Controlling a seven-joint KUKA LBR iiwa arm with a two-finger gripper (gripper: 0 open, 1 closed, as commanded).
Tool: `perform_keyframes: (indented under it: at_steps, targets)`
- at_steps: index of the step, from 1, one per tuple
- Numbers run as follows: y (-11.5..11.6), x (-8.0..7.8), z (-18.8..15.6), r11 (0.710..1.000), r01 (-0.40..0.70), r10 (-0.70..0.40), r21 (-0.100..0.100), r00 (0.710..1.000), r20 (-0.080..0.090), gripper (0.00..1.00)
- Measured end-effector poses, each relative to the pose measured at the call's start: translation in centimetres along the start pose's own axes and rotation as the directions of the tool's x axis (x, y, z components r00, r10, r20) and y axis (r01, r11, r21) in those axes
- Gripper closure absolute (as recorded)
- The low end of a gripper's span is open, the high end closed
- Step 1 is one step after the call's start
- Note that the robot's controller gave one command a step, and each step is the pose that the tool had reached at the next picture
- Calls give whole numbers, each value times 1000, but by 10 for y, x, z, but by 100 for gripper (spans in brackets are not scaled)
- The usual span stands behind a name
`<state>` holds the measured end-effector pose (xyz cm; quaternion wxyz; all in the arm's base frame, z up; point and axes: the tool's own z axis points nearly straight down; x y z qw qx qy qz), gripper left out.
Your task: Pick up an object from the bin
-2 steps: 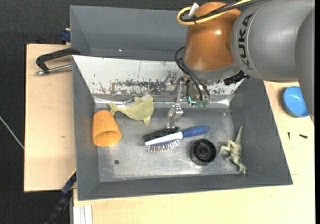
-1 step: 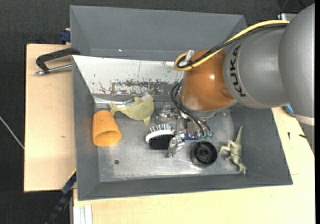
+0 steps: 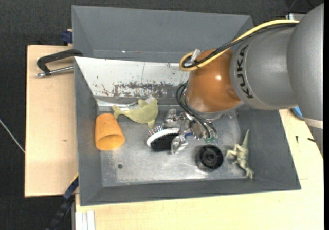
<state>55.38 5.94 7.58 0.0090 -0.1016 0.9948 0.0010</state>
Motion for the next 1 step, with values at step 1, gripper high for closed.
perform_keyframes:
  at_steps: [1]
  targets:
    - [-8,-14,-129,1000,-3,3,1,1000,-4,100]
